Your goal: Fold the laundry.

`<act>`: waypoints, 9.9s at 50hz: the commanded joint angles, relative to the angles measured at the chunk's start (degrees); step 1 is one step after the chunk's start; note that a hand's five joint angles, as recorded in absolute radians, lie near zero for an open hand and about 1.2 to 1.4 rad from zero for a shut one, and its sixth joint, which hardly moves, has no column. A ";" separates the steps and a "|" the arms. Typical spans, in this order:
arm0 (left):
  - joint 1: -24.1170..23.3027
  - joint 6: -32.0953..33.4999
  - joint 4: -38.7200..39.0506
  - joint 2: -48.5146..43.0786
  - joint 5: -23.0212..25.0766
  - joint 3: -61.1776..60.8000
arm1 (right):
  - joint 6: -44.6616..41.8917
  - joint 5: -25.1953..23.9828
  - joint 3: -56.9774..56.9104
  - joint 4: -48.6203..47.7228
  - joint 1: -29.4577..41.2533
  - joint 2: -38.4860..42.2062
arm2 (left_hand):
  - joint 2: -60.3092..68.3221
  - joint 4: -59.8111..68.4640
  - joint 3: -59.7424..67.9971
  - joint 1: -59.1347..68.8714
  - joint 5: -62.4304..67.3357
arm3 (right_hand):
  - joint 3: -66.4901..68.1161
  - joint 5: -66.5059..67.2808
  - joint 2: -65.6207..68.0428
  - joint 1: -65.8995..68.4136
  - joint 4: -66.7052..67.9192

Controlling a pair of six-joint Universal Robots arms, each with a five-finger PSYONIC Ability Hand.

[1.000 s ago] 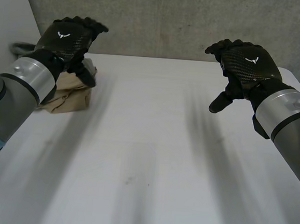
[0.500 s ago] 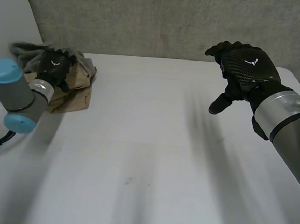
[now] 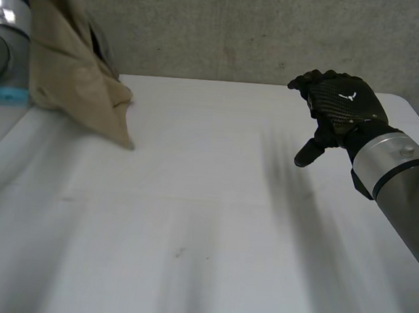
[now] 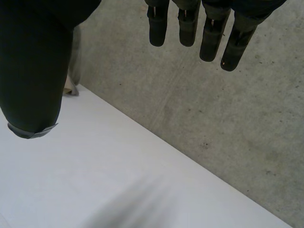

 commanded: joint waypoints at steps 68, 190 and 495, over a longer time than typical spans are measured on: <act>-11.64 -19.23 -32.52 11.43 5.97 -35.93 | -26.53 -3.71 -5.59 5.29 6.44 20.00 | -33.90 -34.07 -33.23 -30.11 -29.65 | -2.43 -3.82 -2.82 -1.35 -3.47; -21.83 -15.19 -39.04 22.33 -6.07 -52.46 | -11.16 4.02 -4.98 11.26 6.62 15.97 | -40.78 -40.95 -40.11 -36.99 -36.53 | 67.57 66.18 67.18 68.65 66.53; -13.66 -15.28 -26.64 18.55 -1.32 -57.38 | -12.39 -10.13 5.93 11.69 -12.36 9.63 | -27.00 -27.16 -26.32 -23.21 -22.75 | 25.24 23.85 24.85 26.32 24.20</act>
